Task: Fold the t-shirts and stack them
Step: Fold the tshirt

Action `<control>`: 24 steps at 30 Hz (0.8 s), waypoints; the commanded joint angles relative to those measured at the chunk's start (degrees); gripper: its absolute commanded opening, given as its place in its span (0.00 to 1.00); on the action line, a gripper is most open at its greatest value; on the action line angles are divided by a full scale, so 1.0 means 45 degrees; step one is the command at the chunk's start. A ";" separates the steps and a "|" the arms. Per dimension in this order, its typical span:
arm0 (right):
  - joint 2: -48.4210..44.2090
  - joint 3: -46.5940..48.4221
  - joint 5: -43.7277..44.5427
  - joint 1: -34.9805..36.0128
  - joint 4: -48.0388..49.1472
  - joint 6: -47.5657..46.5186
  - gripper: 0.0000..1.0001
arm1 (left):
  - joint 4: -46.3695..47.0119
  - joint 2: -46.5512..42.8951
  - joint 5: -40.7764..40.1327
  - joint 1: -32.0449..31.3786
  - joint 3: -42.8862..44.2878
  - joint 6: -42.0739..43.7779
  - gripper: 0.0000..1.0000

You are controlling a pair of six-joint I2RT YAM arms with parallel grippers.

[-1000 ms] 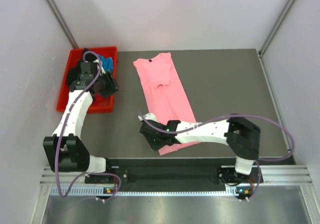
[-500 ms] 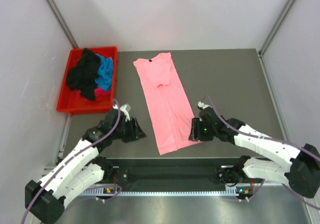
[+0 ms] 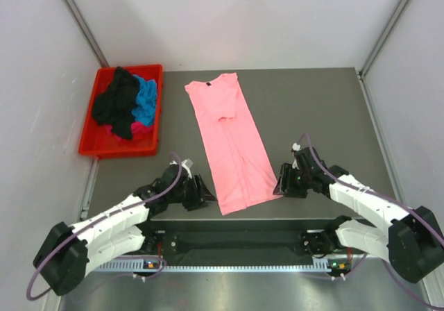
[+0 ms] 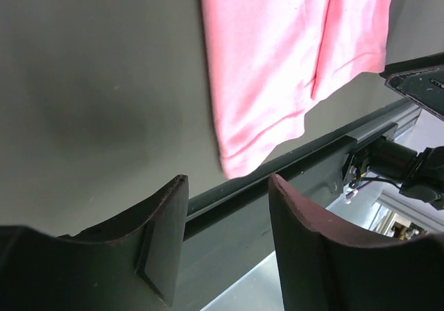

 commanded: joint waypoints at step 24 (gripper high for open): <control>-0.1069 -0.0198 0.0624 -0.0856 0.0506 -0.0759 0.46 | 0.2261 0.9827 -0.2361 -0.3230 0.7736 0.0865 0.42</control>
